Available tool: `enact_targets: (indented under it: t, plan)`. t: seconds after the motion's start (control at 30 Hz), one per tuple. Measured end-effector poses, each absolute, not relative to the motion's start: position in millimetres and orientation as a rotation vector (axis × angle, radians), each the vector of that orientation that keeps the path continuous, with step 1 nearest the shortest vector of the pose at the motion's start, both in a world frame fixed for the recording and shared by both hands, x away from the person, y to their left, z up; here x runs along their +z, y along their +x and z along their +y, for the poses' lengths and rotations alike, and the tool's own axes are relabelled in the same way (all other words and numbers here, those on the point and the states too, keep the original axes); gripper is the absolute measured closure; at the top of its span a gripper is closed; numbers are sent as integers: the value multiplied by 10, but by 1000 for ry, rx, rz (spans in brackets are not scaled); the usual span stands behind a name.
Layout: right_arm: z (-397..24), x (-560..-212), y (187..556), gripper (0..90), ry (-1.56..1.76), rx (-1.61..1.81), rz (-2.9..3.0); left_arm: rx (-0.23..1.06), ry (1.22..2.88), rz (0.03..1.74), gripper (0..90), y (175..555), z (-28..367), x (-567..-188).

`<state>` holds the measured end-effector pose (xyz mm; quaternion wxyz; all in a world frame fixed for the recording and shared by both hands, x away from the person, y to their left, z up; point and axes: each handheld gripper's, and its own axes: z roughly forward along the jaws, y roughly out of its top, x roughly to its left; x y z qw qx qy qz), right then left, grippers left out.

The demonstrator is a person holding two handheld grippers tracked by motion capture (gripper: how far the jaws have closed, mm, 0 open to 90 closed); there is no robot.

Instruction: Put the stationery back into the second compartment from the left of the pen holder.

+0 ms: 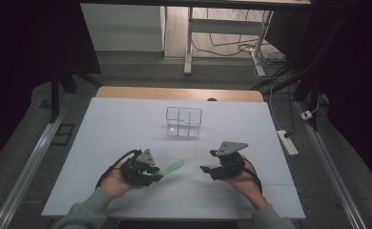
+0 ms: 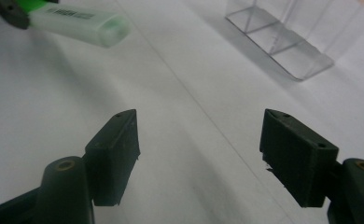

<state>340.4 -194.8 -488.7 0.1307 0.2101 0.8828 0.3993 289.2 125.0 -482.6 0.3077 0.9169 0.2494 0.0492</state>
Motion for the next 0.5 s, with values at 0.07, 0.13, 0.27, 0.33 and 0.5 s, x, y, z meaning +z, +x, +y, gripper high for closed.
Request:
enact_targets:
  t: [0.07, 0.13, 0.27, 0.33, 0.5]
  plan:
    - [-1927, -4879, 3389, 280, 569, 1169, 2581, 128, 2437, 638, 670, 2908, 1237, -4818]
    - [-1914, -4872, 3377, 277, 541, 1168, 2597, 123, 2442, 617, 670, 2921, 1219, -4812]
    - [-1891, -4848, 3352, 271, 492, 1148, 2630, 121, 2460, 582, 670, 2956, 1166, -4826]
    - [-1881, -4829, 3341, 271, 476, 1142, 2643, 122, 2469, 560, 670, 2983, 1126, -4832]
    - [-1847, -4815, 3320, 281, 432, 1113, 2667, 127, 2492, 498, 670, 3090, 998, -4833]
